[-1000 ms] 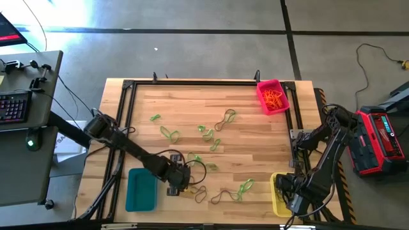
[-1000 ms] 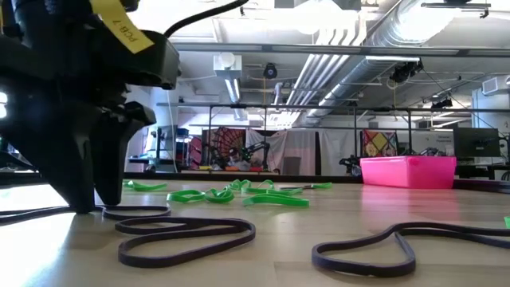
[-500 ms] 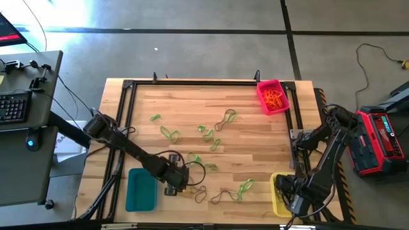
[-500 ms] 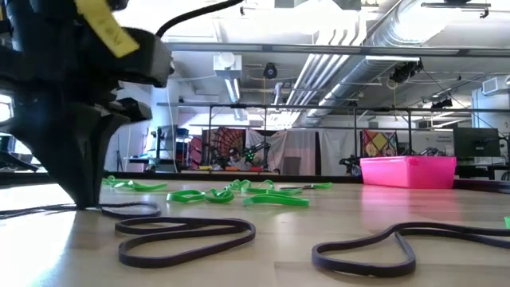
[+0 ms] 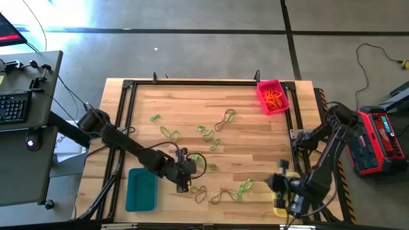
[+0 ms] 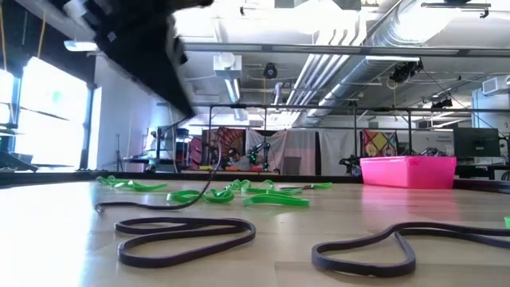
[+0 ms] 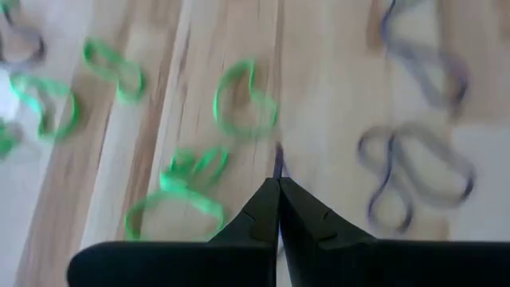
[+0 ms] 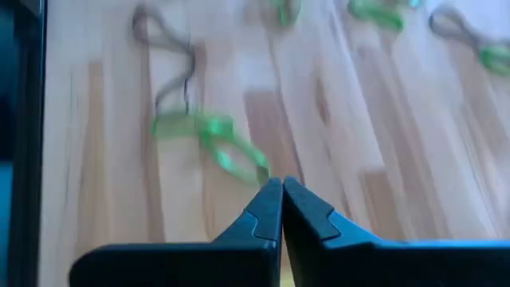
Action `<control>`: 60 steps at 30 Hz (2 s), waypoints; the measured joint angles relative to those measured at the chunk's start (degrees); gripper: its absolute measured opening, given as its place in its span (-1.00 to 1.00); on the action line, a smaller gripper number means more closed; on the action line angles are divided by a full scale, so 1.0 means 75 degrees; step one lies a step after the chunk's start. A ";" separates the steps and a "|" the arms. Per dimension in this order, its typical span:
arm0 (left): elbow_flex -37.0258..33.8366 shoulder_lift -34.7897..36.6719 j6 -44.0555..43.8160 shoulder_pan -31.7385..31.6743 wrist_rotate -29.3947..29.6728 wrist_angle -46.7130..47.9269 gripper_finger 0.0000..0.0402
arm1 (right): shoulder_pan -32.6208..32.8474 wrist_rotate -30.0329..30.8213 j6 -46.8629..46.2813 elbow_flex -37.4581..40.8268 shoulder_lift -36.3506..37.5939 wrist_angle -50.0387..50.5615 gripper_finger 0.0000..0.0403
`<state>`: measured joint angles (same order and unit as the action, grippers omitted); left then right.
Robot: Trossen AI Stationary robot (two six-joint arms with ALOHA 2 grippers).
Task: Sort rubber bands into baskets
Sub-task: Put the purple rubber band into the yellow bin
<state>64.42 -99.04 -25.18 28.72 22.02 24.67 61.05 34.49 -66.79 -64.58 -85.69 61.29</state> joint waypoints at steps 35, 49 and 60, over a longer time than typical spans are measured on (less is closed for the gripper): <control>0.0012 -0.0326 0.2796 -0.0585 0.0067 -0.6824 -1.00 | -0.2806 0.0689 0.6177 0.2344 -0.0023 -1.0307 -0.18; 0.0009 -0.0455 0.3111 -0.0585 0.0090 -0.7292 -0.99 | -0.3211 0.0573 0.6176 0.2344 -0.0029 -1.0558 -0.87; 0.0009 -0.0455 0.3382 -0.0515 0.0566 -0.7293 -0.60 | -0.2551 0.1062 0.5083 0.1471 0.0035 -0.8458 -0.98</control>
<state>64.49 -102.45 0.19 24.86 26.27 -30.03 41.92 42.45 -28.67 -53.55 -85.43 -2.15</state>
